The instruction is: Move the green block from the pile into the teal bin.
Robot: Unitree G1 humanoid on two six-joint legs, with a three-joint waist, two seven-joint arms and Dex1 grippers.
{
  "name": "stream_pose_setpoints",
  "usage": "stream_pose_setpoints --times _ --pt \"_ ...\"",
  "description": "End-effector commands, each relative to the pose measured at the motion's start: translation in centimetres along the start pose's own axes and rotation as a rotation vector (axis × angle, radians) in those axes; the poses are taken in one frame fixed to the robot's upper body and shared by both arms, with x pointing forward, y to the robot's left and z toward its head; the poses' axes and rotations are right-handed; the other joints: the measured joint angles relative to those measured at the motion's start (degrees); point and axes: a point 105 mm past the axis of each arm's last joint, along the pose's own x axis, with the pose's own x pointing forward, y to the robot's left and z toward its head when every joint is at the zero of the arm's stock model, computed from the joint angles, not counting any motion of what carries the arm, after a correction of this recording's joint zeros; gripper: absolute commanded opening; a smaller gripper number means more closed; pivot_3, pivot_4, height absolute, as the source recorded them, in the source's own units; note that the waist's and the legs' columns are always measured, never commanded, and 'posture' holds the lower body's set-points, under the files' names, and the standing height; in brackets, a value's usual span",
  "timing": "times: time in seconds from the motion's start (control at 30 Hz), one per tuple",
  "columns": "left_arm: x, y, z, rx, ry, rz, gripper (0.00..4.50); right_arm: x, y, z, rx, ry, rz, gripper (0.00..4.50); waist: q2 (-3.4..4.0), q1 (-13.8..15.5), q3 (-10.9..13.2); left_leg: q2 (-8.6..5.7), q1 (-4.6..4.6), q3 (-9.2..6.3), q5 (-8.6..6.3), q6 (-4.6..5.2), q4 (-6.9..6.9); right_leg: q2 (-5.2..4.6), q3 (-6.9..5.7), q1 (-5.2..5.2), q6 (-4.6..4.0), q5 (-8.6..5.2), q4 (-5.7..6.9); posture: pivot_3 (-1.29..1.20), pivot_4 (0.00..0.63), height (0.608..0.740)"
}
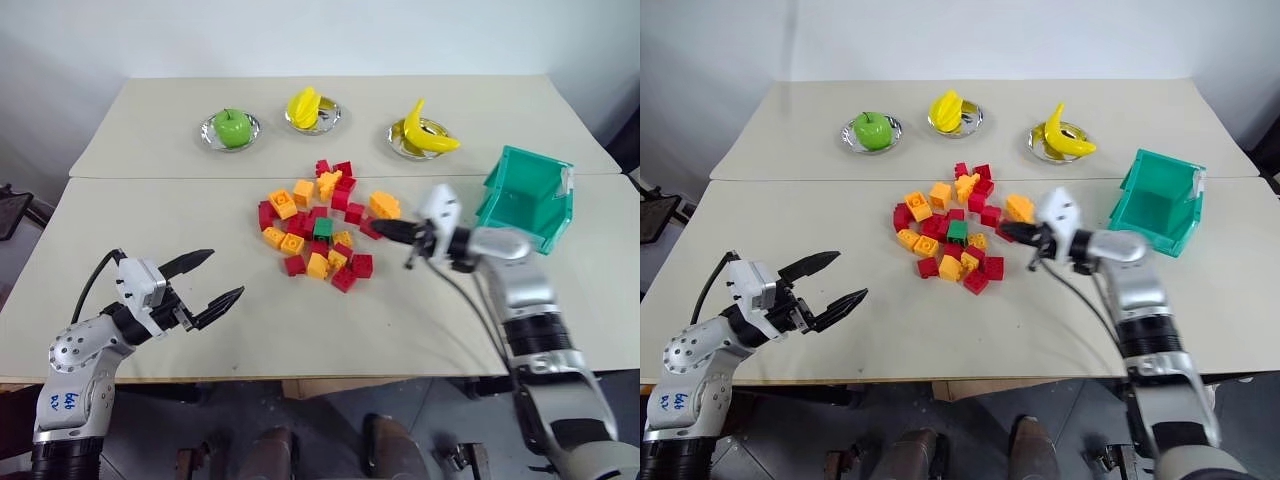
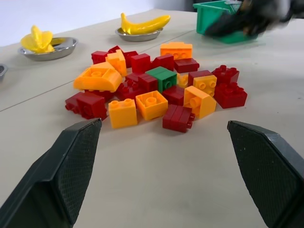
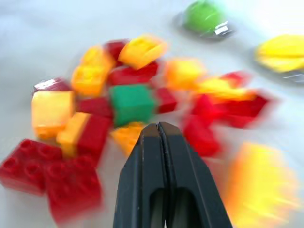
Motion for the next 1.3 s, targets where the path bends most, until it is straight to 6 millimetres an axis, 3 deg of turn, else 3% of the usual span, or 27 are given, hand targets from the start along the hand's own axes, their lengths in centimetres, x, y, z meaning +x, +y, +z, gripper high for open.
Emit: stream_pose_setpoints --times 0.03,0.1,0.2,0.3,0.37,0.43,0.73,0.83,1.03,1.3 --pt "-0.6 0.3 0.8 0.020 -0.011 -0.012 4.50 -5.5 -0.4 -0.3 0.032 -0.019 -0.048 0.73 -0.01 0.5 0.0 0.01 0.00 0.02 -0.01 0.00 -0.02 0.02 -0.01 0.01 0.00 0.00 -0.02 0.00 0.150 0.740" --pt "-0.9 0.5 0.9 0.018 -0.009 -0.012 4.50 -9.0 -0.3 -1.5 0.048 0.018 -0.088 1.30 -0.01 0.8 0.0 0.03 -0.03 0.08 -0.01 0.00 -0.04 0.03 -0.01 0.00 0.00 0.00 -0.08 0.00 0.150 0.740" --pt "-1.1 0.6 1.0 0.012 -0.008 -0.014 4.50 -12.3 -0.4 -2.8 0.032 0.083 -0.153 2.28 -0.01 0.7 0.0 0.03 0.00 0.27 -0.02 0.02 -0.03 0.02 0.06 0.02 0.02 0.01 -0.14 0.00 0.150 0.740" --pt "-1.1 0.6 1.1 0.009 -0.008 -0.017 4.50 -13.8 -0.6 -3.3 0.041 0.099 -0.196 3.34 -0.01 0.2 0.0 0.13 0.20 0.63 -0.01 0.04 -0.02 0.02 0.12 0.04 0.06 0.04 -0.09 0.00 0.150 0.740" --pt "-0.9 0.6 1.1 0.006 -0.011 -0.021 4.50 -13.4 -0.5 -3.3 0.041 0.092 -0.185 3.95 -0.01 -0.2 0.0 0.21 0.27 0.78 -0.01 0.03 -0.02 0.05 0.12 0.04 0.03 0.06 -0.05 0.00 0.150 0.740" --pt "-0.6 0.6 1.3 0.002 -0.020 -0.030 4.50 -10.7 -0.1 -2.5 0.063 0.054 -0.133 4.46 -0.01 -0.4 0.0 0.24 0.29 0.86 -0.01 0.02 -0.01 0.06 0.12 0.03 0.02 0.07 0.00 0.00 0.150 0.740" --pt "0.9 0.3 1.7 -0.004 -0.048 -0.056 4.50 3.1 2.3 0.3 0.114 0.124 0.122 4.46 -0.01 -0.8 0.0 0.30 0.17 0.67 0.01 -0.01 0.02 0.04 0.16 -0.17 -0.08 0.13 0.03 0.00 0.150 0.740" --pt "1.0 0.3 1.7 -0.010 -0.051 -0.059 4.50 6.8 2.3 -0.1 0.121 0.214 0.135 4.46 -0.01 -0.7 0.0 0.24 0.09 0.58 0.02 -0.02 0.03 0.03 0.10 -0.23 -0.09 0.13 0.05 0.00 0.150 0.740" --pt "0.5 -0.1 1.5 -0.029 -0.045 -0.072 4.50 12.0 2.1 0.6 0.076 0.281 0.145 4.46 -0.01 -1.1 0.0 0.13 0.03 0.39 0.02 -0.02 0.00 0.02 0.04 -0.27 -0.11 0.14 0.07 0.00 0.150 0.740" --pt "0.1 -0.8 1.5 -0.041 -0.050 -0.076 4.50 14.4 2.4 0.5 0.072 0.298 0.180 4.46 0.00 -1.9 0.0 0.14 0.04 0.36 0.02 -0.03 -0.04 0.03 -0.01 -0.27 -0.11 0.14 0.11 0.00 0.150 0.740"
